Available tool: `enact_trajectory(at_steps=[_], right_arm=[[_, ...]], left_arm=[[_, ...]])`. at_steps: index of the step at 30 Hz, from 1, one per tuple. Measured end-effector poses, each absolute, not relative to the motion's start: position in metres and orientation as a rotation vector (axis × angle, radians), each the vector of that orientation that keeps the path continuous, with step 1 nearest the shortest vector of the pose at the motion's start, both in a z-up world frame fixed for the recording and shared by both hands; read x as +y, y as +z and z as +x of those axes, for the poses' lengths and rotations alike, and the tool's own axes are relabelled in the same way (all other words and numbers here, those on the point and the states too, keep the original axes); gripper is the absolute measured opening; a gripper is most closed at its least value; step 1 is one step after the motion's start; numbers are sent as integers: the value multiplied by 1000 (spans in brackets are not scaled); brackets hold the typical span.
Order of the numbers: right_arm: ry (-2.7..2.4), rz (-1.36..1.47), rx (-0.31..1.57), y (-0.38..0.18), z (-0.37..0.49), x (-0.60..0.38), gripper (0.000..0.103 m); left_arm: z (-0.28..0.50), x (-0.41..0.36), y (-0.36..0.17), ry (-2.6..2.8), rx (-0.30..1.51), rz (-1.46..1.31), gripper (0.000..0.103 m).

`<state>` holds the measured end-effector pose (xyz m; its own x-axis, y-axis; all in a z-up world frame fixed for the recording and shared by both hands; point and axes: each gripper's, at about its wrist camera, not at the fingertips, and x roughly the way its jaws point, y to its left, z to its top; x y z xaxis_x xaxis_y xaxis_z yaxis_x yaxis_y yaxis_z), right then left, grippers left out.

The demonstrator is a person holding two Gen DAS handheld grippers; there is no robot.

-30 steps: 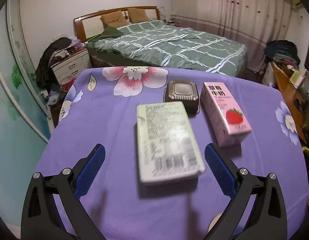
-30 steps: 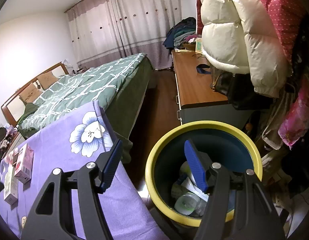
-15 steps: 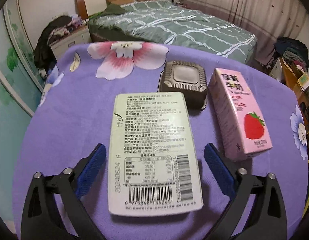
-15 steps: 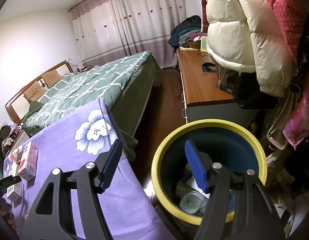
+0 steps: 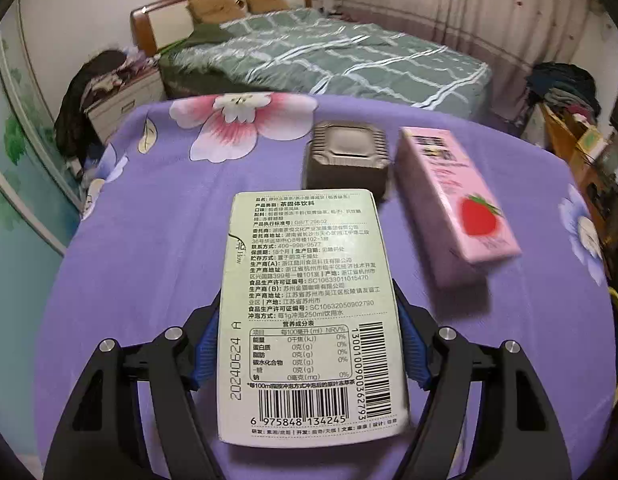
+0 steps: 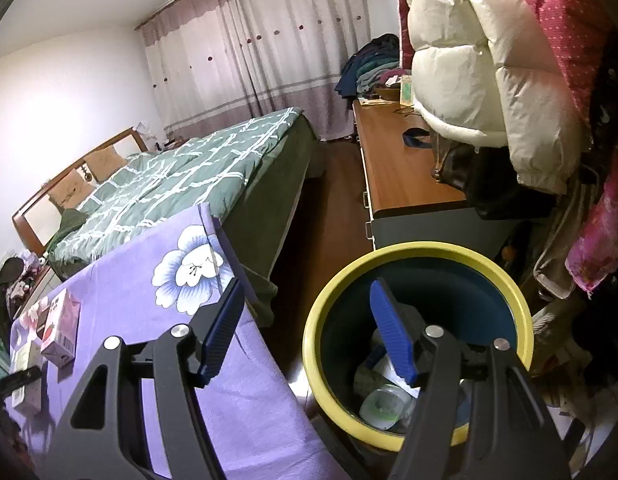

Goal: Collect trash
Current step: 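Grasp the cream paper box with the left gripper, then carry the paper box over the bin and open the left gripper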

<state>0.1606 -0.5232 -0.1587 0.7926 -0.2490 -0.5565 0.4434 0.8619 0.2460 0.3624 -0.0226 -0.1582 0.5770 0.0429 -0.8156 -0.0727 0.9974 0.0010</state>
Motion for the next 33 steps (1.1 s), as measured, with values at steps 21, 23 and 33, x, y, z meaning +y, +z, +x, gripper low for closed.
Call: enact_trajectory(at_steps=[21, 23, 33], right_arm=[[-401, 328, 526, -137, 44, -586, 68], [-418, 322, 526, -137, 30, -595, 68], [-479, 341, 523, -142, -2, -629, 70]], left_arm=[[253, -238, -80, -452, 822, 107, 72], [250, -271, -81, -502, 827, 129, 72], [250, -424, -101, -696, 888, 234, 72]])
